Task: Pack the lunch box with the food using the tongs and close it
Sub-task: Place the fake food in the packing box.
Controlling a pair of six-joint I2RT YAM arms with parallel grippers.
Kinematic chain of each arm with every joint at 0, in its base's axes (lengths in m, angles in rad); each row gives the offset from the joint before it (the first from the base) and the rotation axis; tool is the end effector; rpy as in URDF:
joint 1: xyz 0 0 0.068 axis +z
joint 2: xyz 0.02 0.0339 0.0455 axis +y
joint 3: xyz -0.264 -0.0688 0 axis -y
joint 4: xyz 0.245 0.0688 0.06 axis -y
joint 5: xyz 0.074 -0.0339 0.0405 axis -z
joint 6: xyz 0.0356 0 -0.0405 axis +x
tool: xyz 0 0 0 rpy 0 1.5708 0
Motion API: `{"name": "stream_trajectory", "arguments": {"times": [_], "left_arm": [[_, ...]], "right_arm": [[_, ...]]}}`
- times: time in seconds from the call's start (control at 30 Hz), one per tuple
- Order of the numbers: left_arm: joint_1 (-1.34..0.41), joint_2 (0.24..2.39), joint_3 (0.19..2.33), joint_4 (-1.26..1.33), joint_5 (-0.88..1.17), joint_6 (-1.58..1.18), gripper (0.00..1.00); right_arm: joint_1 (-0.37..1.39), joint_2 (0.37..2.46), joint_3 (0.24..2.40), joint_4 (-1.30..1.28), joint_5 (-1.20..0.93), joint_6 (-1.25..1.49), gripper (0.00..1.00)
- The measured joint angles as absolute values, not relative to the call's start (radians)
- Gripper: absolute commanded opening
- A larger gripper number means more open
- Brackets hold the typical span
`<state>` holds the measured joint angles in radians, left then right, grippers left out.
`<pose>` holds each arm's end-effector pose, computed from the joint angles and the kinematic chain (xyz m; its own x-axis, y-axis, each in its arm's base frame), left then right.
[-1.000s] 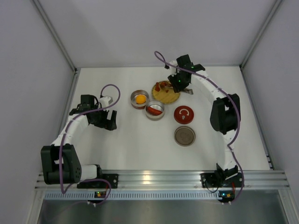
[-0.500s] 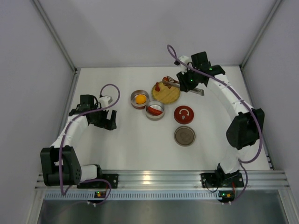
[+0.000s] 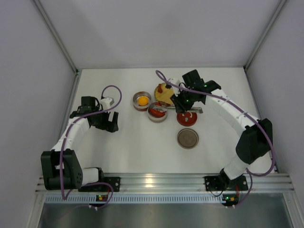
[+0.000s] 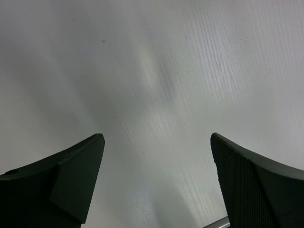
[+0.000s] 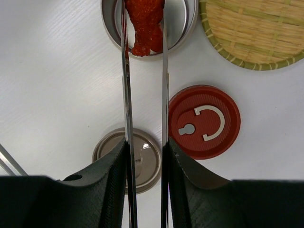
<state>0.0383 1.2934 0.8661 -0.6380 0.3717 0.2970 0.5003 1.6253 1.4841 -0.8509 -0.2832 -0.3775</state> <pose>0.2477 -0.0034 0.2267 -0.7950 0.2424 -0.5560 0.3898 0.9065 -0.1621 0.2976 0.1740 0.3115 -0.4637 -0.6568 -0.5946 -0.8236 0.5670 0.0159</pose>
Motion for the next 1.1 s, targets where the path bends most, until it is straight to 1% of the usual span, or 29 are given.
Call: {"name": "stream_trajectory", "arguments": {"times": [0.33, 0.57, 0.67, 0.7, 0.77, 0.8, 0.93, 0.97, 1.1], "left_arm": [[0.038, 1.287, 0.866, -0.639, 0.364, 0.297, 0.98], [0.038, 1.287, 0.866, -0.638, 0.358, 0.297, 0.98], [0.038, 1.287, 0.866, -0.638, 0.356, 0.297, 0.98], [0.038, 1.287, 0.866, -0.638, 0.354, 0.297, 0.98], [0.038, 1.287, 0.866, -0.638, 0.354, 0.297, 0.98], [0.038, 1.287, 0.866, -0.638, 0.353, 0.297, 0.98], [0.038, 1.287, 0.866, -0.638, 0.353, 0.297, 0.98], [0.038, 1.287, 0.866, -0.638, 0.353, 0.297, 0.98], [0.038, 1.287, 0.866, -0.638, 0.353, 0.297, 0.98]], "right_arm": [[0.567, 1.631, 1.459, -0.811, -0.163, -0.407, 0.13], [0.579, 1.679, 1.459, -0.795, -0.107, -0.429, 0.17], [0.582, 1.691, 1.459, -0.792, -0.096, -0.444, 0.25], [0.583, 1.692, 1.459, -0.792, -0.093, -0.447, 0.30], [0.584, 1.692, 1.460, -0.792, -0.087, -0.453, 0.36], [0.585, 1.692, 1.461, -0.792, -0.086, -0.455, 0.41], [0.586, 1.694, 1.476, -0.793, -0.083, -0.457, 0.45], [0.587, 1.694, 1.484, -0.794, -0.083, -0.457, 0.49], [0.587, 1.694, 1.530, -0.796, -0.088, -0.452, 0.49]]}}
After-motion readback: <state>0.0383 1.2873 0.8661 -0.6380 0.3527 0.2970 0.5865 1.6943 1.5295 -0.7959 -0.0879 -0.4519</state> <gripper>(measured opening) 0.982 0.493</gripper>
